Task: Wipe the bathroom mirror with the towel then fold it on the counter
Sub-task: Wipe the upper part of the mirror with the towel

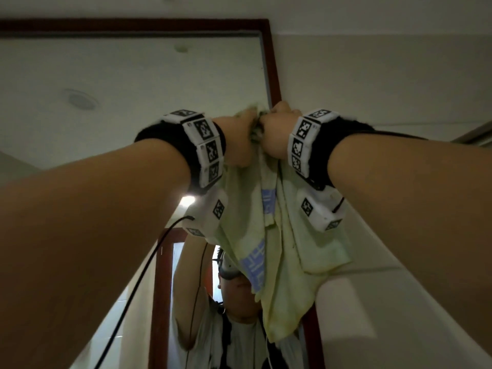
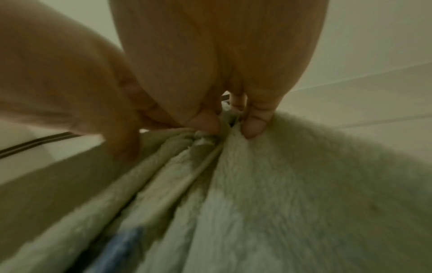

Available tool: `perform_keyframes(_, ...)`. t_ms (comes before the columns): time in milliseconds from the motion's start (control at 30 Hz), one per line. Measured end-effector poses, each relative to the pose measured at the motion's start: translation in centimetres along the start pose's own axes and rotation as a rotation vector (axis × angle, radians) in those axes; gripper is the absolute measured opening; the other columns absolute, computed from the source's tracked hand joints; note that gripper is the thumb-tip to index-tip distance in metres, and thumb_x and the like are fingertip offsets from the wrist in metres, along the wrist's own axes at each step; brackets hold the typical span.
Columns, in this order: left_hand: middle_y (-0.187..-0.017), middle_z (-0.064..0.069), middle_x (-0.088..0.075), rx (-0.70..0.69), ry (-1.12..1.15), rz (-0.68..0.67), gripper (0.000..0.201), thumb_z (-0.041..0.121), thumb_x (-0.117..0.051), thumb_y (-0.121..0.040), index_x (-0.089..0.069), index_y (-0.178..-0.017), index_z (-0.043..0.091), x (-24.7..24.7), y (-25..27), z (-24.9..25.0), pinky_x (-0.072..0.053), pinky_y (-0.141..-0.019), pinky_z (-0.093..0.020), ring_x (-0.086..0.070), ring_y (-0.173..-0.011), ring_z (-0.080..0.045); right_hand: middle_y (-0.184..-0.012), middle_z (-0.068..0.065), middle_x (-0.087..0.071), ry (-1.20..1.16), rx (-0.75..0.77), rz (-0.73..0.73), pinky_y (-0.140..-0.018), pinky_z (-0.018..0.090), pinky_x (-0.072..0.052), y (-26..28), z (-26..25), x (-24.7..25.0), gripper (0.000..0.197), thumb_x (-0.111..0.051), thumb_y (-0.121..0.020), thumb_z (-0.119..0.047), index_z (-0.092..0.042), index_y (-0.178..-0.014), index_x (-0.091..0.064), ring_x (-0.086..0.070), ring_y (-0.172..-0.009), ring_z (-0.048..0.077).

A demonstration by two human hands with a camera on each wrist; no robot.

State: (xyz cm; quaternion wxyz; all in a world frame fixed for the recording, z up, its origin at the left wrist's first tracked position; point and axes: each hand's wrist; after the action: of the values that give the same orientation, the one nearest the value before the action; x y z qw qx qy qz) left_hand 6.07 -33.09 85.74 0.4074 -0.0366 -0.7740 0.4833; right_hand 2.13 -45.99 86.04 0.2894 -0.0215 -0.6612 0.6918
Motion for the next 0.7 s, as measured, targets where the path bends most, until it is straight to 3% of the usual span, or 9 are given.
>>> perform_keyframes(100,-0.160,-0.016,-0.034,-0.027,-0.227,-0.071,0.105,0.019,-0.070,-0.089,0.006,-0.162,0.018,-0.2,0.0,-0.1,-0.045,-0.099,-0.039,-0.050,-0.134,-0.034,-0.142,0.018,-0.043,0.014,0.059,-0.033,-0.094,0.041,-0.044,-0.7,0.6,0.1,0.046,-0.056,-0.093,-0.020,-0.014,-0.138,-0.049,-0.051,-0.123,0.038)
perform_keyframes(233,-0.166,-0.010,-0.022,-0.070,-0.260,-0.016,0.100,0.024,-0.067,-0.091,0.003,-0.163,0.020,-1.1,-0.5,-1.0,-0.042,-0.109,-0.043,-0.043,-0.142,-0.033,-0.138,0.015,-0.043,0.126,0.113,-0.134,-0.098,0.041,-0.047,0.4,0.6,1.0,0.050,-0.060,-0.089,-0.028,-0.013,-0.136,-0.048,-0.049,-0.121,0.034)
perform_keyframes(400,-0.169,-0.009,-0.013,-0.085,-0.151,0.007,0.095,0.018,-0.064,-0.095,0.002,-0.163,0.022,-1.4,-0.5,-1.4,-0.031,-0.119,-0.040,-0.031,-0.150,-0.031,-0.132,0.012,-0.038,0.432,0.204,0.092,-0.079,0.040,-0.031,3.1,1.6,-0.2,0.052,-0.060,-0.074,-0.046,-0.018,-0.119,-0.061,-0.038,-0.112,0.034)
perform_keyframes(500,-0.170,-0.006,-0.012,-0.073,-0.088,0.039,0.086,0.017,-0.058,-0.099,-0.002,-0.163,0.024,-1.7,-0.4,-1.6,-0.026,-0.119,-0.035,-0.028,-0.152,-0.029,-0.132,0.015,-0.038,0.406,0.168,0.119,-0.074,0.039,-0.037,3.3,0.8,-0.2,0.033,-0.051,-0.088,-0.031,-0.012,-0.113,-0.063,-0.043,-0.107,0.036)
perform_keyframes(600,-0.170,-0.005,-0.013,-0.058,-0.057,0.053,0.086,0.022,-0.060,-0.098,-0.004,-0.163,0.027,-1.8,-0.6,-1.5,-0.026,-0.119,-0.035,-0.028,-0.151,-0.029,-0.125,0.017,-0.041,0.291,0.146,0.069,-0.066,0.039,-0.039,2.5,-0.1,-0.9,0.023,-0.041,-0.098,-0.014,-0.003,-0.110,-0.057,-0.049,-0.086,0.032)
perform_keyframes(633,-0.170,-0.005,-0.015,-0.058,-0.061,0.056,0.086,0.023,-0.062,-0.098,-0.006,-0.163,0.027,-1.8,-0.6,-1.4,-0.027,-0.119,-0.035,-0.029,-0.151,-0.029,-0.125,0.019,-0.043,0.254,0.112,0.046,-0.069,0.041,-0.043,1.9,-0.5,-0.8,0.023,-0.038,-0.101,-0.012,-0.002,-0.113,-0.055,-0.053,-0.086,0.033)
perform_keyframes(700,-0.167,-0.006,-0.025,-0.066,-0.082,0.086,0.083,0.019,-0.061,-0.097,-0.012,-0.163,0.027,-1.6,-0.6,-1.3,-0.031,-0.116,-0.035,-0.035,-0.148,-0.029,-0.129,0.023,-0.050,0.068,-0.020,0.043,-0.078,0.045,-0.046,0.9,-0.7,-0.7,0.026,-0.040,-0.101,-0.013,-0.004,-0.122,-0.053,-0.059,-0.103,0.040)
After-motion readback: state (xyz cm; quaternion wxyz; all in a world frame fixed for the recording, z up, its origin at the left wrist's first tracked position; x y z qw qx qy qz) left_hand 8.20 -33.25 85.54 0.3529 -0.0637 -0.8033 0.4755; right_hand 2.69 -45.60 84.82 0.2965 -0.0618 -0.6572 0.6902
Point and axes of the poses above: each hand's wrist, its own y-axis away from the middle knuckle, its own x-axis out of the back of the hand, z = x × y
